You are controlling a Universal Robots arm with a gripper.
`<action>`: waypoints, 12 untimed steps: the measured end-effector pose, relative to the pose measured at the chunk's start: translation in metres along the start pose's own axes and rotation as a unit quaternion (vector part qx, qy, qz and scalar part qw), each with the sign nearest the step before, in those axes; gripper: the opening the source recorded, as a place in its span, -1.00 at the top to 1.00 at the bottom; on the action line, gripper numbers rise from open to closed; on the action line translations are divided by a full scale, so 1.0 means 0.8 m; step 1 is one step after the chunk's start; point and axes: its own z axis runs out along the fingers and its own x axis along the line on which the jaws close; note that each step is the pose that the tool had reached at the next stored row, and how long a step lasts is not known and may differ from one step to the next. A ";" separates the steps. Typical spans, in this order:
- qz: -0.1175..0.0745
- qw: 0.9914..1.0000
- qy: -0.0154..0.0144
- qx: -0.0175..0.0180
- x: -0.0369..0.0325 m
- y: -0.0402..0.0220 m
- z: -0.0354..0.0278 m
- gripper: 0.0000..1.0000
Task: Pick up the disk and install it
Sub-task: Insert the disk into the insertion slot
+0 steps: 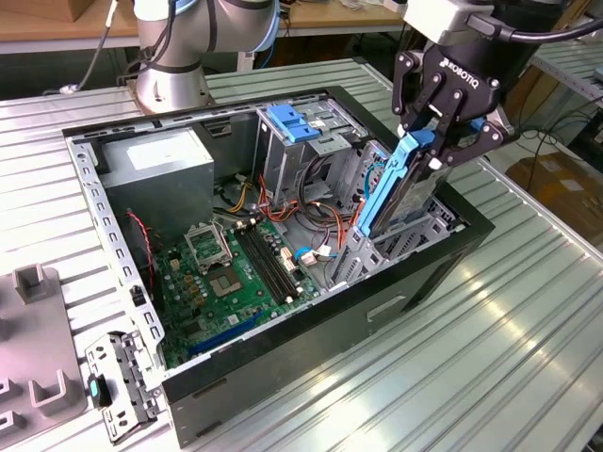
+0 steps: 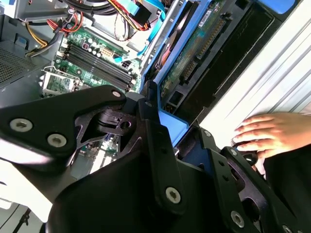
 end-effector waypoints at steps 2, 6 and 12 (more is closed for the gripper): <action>0.000 1.000 0.000 0.000 0.0000 0.0000 0.0026 0.26; 0.000 1.000 0.000 0.000 0.0002 0.0000 0.0068 0.26; 0.000 1.000 0.000 0.000 0.0003 0.0000 0.0139 0.26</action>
